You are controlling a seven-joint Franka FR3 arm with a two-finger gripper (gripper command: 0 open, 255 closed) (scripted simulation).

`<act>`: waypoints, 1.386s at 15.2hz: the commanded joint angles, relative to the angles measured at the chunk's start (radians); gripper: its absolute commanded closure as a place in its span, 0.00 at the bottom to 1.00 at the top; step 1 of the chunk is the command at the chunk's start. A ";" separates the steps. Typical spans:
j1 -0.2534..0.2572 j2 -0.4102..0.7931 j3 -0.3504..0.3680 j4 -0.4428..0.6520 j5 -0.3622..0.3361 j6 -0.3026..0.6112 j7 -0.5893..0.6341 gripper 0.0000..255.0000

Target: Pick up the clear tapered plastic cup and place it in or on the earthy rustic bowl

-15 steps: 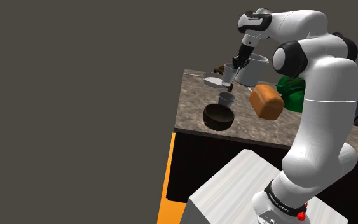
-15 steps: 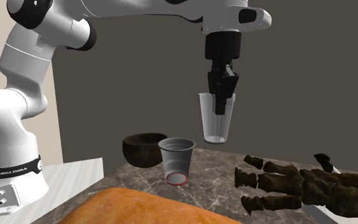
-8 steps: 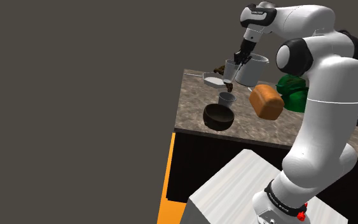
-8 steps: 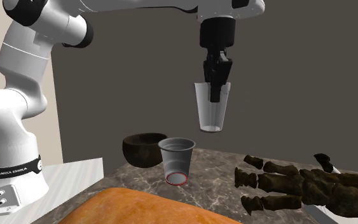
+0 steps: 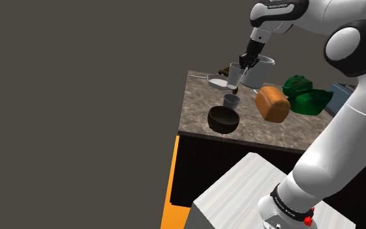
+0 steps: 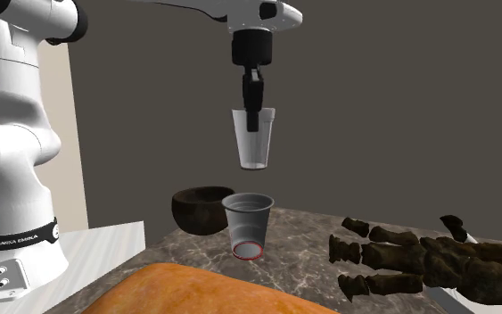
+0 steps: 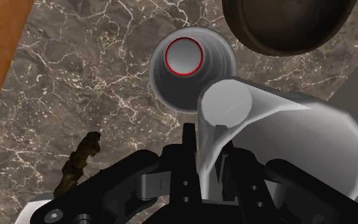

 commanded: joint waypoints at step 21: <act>0.066 -0.456 0.153 -0.553 -0.140 0.150 0.263 1.00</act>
